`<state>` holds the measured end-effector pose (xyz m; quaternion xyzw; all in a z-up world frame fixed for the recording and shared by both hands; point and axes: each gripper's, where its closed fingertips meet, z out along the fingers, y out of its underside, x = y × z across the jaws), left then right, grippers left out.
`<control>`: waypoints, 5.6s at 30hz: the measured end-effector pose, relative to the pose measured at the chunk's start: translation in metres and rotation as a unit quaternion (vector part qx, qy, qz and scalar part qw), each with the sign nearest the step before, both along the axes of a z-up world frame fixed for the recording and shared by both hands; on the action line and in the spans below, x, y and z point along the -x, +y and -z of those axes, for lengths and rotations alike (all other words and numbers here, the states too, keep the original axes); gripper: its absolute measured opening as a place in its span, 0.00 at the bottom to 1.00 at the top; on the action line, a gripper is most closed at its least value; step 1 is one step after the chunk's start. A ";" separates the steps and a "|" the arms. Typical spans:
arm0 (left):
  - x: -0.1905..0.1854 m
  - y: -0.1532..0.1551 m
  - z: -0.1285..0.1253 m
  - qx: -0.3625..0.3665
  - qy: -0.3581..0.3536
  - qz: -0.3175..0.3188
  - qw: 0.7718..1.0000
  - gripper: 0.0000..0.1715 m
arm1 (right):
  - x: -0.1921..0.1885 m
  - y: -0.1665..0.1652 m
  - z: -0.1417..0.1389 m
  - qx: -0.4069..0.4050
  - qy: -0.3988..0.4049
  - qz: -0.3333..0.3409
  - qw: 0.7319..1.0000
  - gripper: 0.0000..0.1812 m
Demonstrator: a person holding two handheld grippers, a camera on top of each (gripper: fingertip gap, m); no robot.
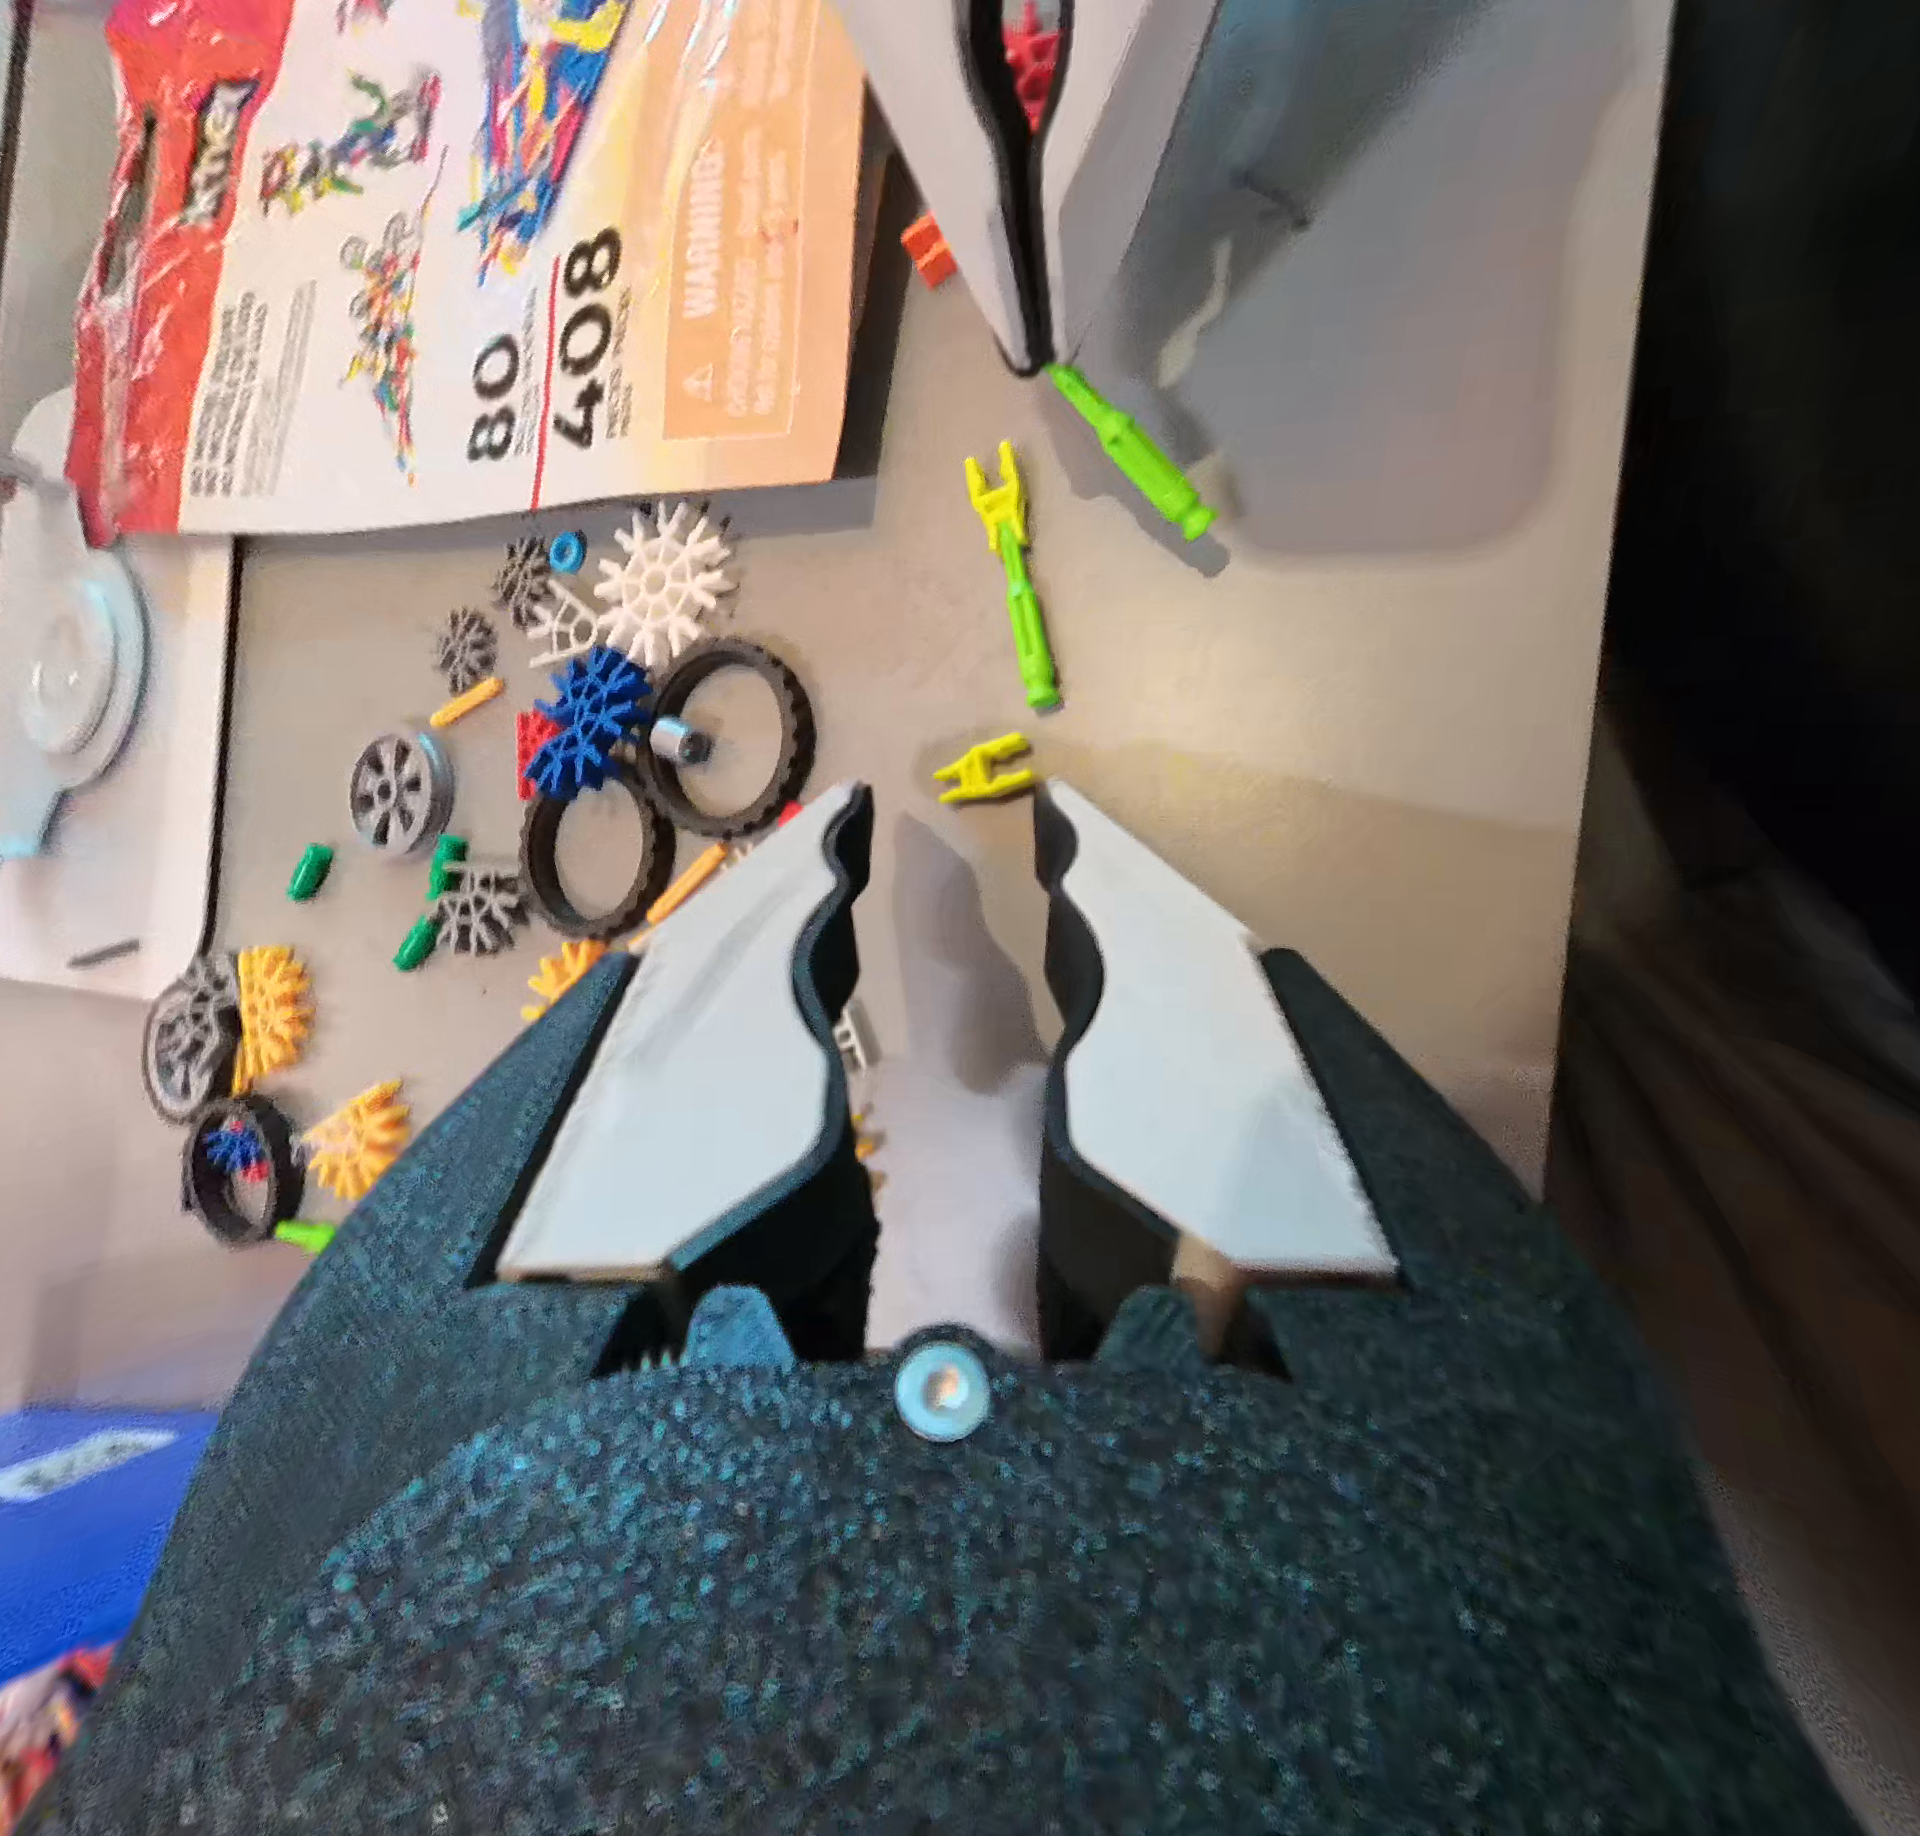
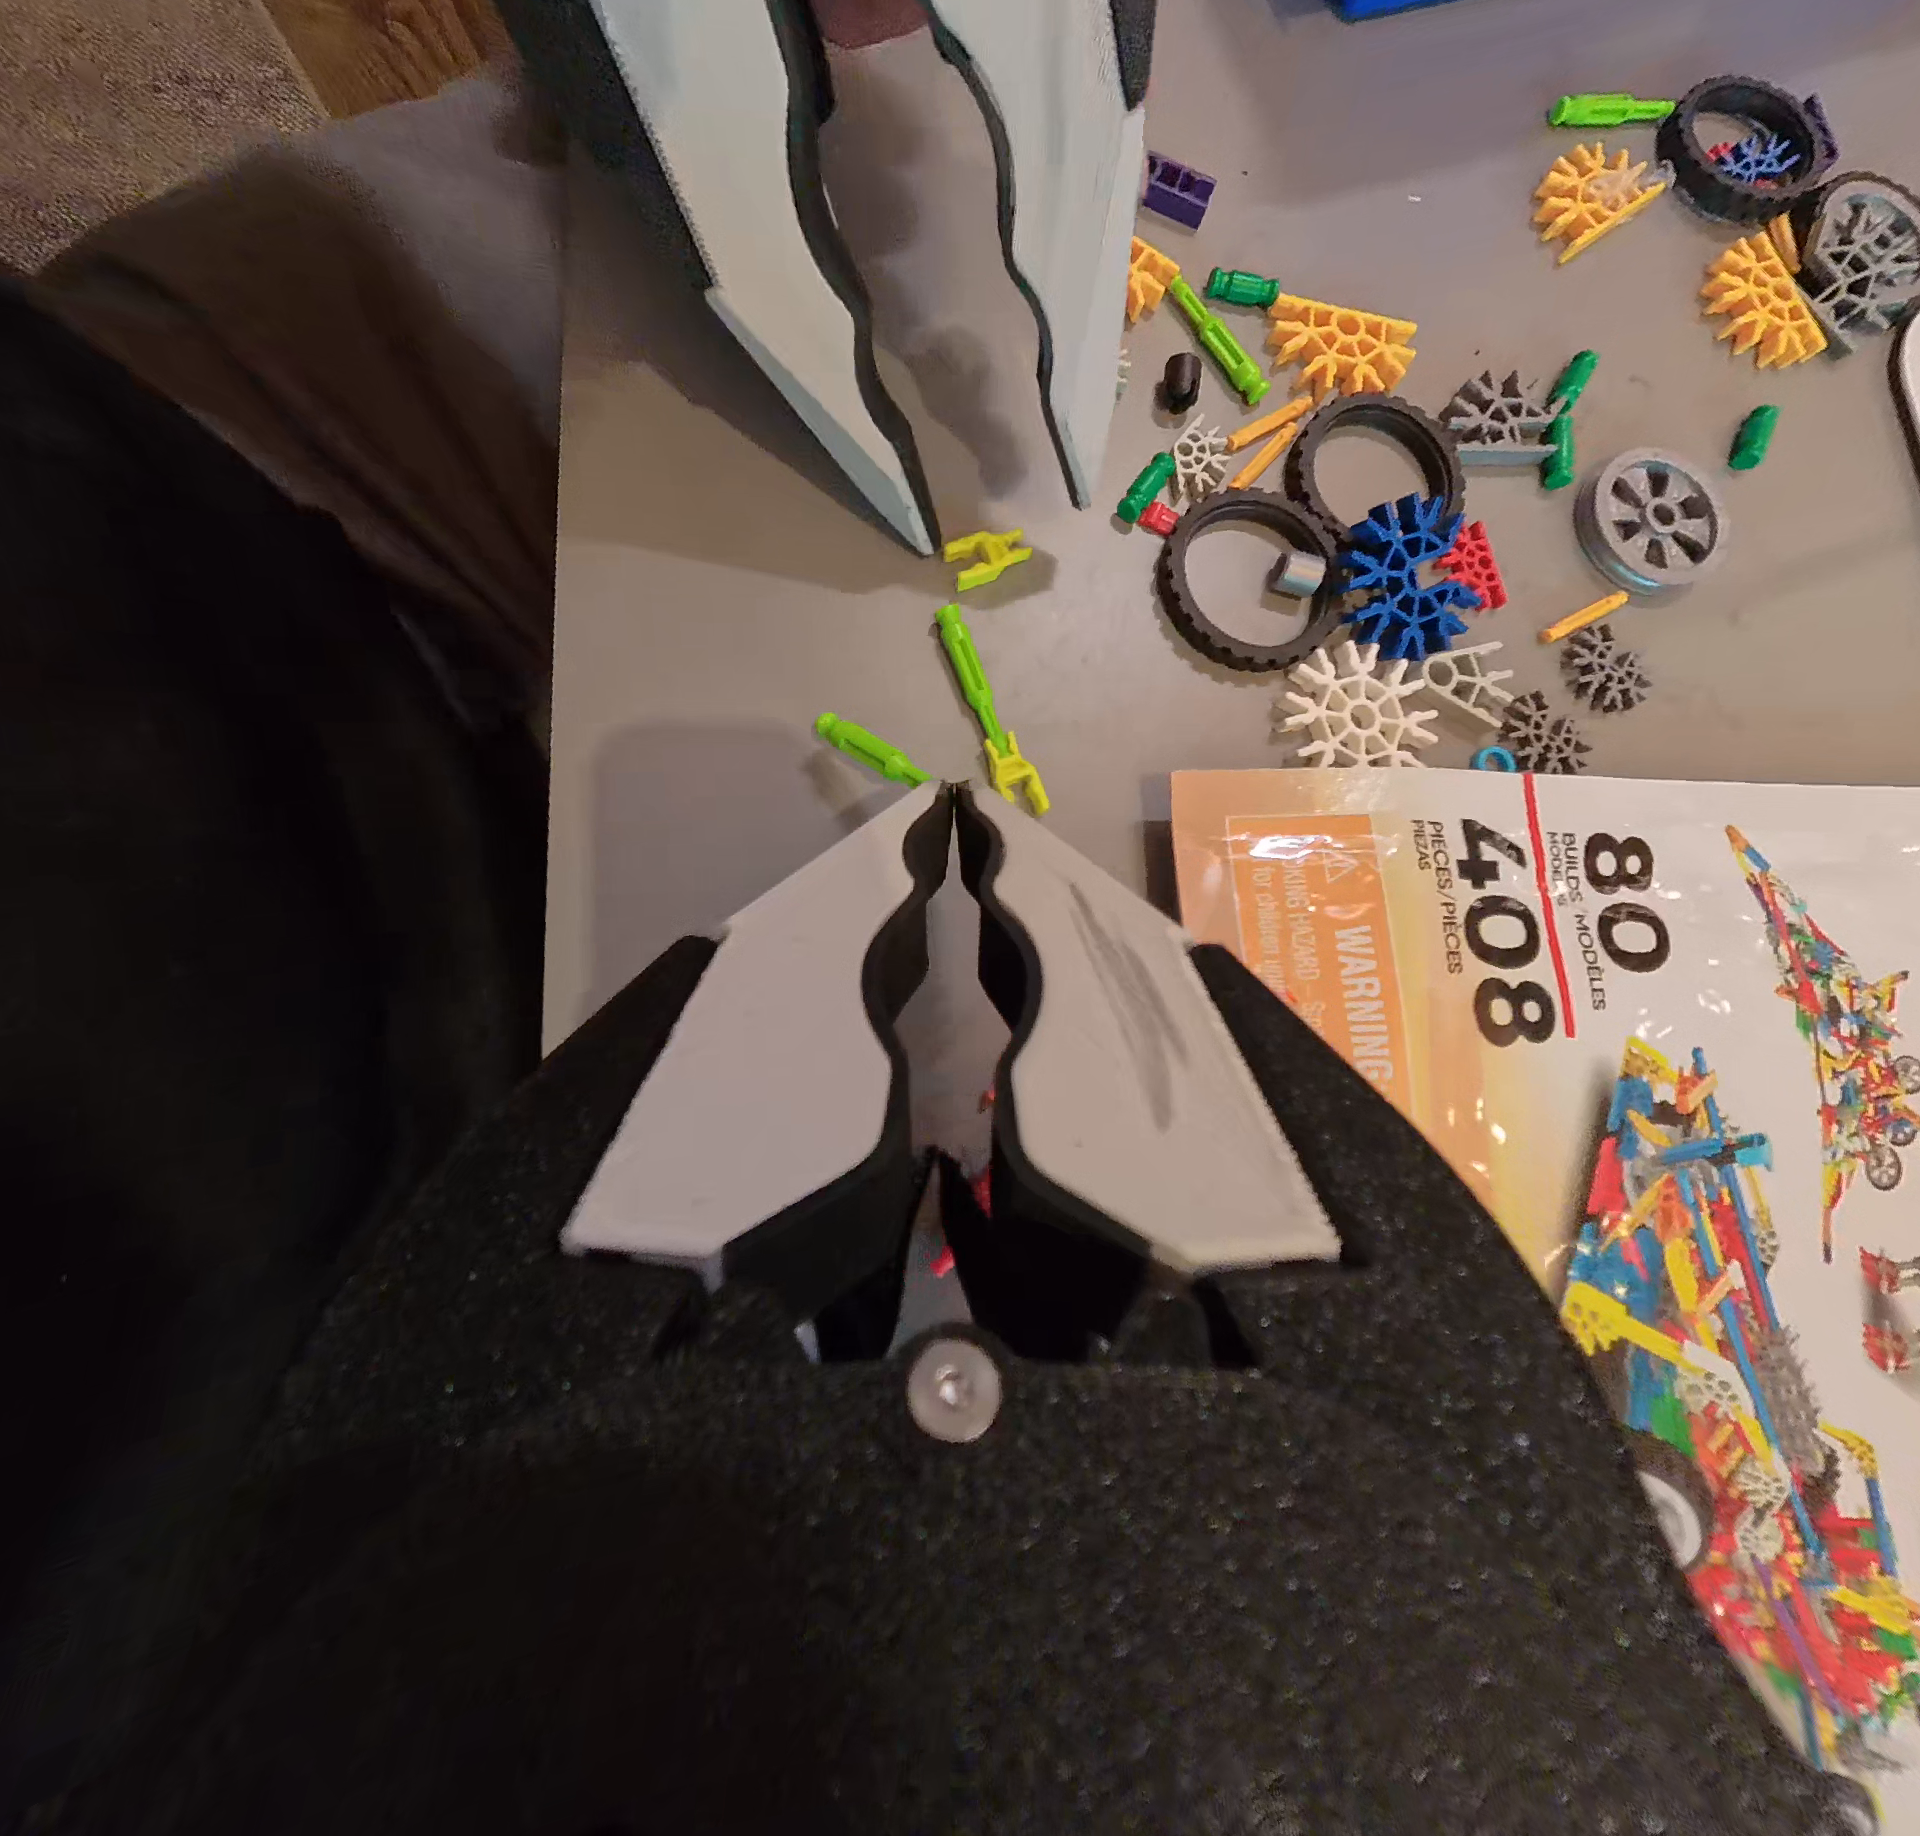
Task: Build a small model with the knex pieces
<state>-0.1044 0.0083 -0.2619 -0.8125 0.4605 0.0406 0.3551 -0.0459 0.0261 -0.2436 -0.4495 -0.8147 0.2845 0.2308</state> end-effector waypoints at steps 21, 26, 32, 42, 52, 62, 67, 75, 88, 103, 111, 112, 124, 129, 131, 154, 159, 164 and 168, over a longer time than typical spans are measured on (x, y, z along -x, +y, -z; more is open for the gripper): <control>0.002 -0.014 -0.003 0.040 -0.052 -0.048 0.997 0.16 | -0.069 0.033 0.010 -0.043 -0.056 -0.005 0.997 0.07; 0.001 -0.009 0.003 0.061 -0.064 -0.034 0.995 0.16 | -0.071 0.033 0.020 -0.042 -0.073 0.019 0.996 0.08; -0.007 -0.014 0.005 0.076 -0.090 -0.038 0.992 0.09 | -0.063 0.033 0.021 -0.045 -0.060 0.039 0.996 0.00; -0.013 -0.024 0.001 0.056 -0.090 -0.050 0.993 0.15 | -0.063 0.034 0.026 -0.068 -0.078 0.037 0.994 0.04; -0.007 -0.005 0.003 0.065 -0.069 -0.009 0.995 0.19 | -0.061 0.026 0.022 -0.052 -0.063 0.026 0.996 0.02; -0.018 -0.019 0.007 0.088 -0.094 -0.013 0.992 0.03 | -0.056 0.018 0.015 -0.028 -0.043 0.007 0.999 0.02; -0.021 -0.026 0.006 0.077 -0.103 -0.033 0.991 0.06 | -0.049 0.014 0.011 -0.022 -0.032 -0.005 0.999 0.02; -0.027 -0.015 -0.029 -0.021 -0.136 -0.062 0.989 0.12 | -0.021 0.006 -0.008 0.033 0.021 0.019 0.999 0.02; -0.039 0.034 -0.091 -0.252 -0.256 -0.209 0.909 0.15 | 0.029 0.020 -0.098 0.494 0.229 0.166 0.822 0.02; -0.032 0.048 -0.113 -0.326 -0.221 -0.275 0.877 0.03 | 0.035 0.021 -0.107 0.551 0.304 0.186 0.755 0.02; -0.030 0.042 -0.106 -0.302 -0.157 -0.236 0.910 0.01 | 0.030 0.016 -0.098 0.489 0.268 0.173 0.812 0.03; -0.029 0.040 -0.103 -0.298 -0.135 -0.223 0.918 0.01 | 0.027 0.018 -0.095 0.459 0.265 0.175 0.829 0.04; -0.035 0.008 -0.062 -0.184 0.042 -0.095 0.978 0.01 | 0.013 -0.012 -0.052 -0.115 0.177 -0.038 0.977 0.08; -0.041 0.000 -0.054 -0.167 0.046 -0.074 0.982 0.02 | 0.017 -0.016 -0.042 -0.187 0.150 -0.079 0.968 0.05; -0.040 -0.001 -0.053 -0.164 0.051 -0.068 0.983 0.02 | 0.016 -0.017 -0.036 -0.208 0.137 -0.094 0.964 0.04; -0.024 -0.027 -0.008 -0.054 -0.060 -0.059 0.995 0.05 | 0.026 -0.030 0.020 -0.056 -0.046 -0.094 0.993 0.02; -0.025 -0.026 0.000 -0.041 -0.058 -0.052 0.996 0.05 | 0.026 -0.030 0.025 -0.058 -0.064 -0.103 0.991 0.02; -0.025 -0.025 0.002 -0.041 -0.064 -0.050 0.996 0.05 | 0.025 -0.026 0.025 -0.060 -0.071 -0.100 0.991 0.02; -0.025 -0.025 0.003 -0.039 -0.064 -0.048 0.996 0.05 | 0.025 -0.025 0.025 -0.056 -0.076 -0.101 0.990 0.02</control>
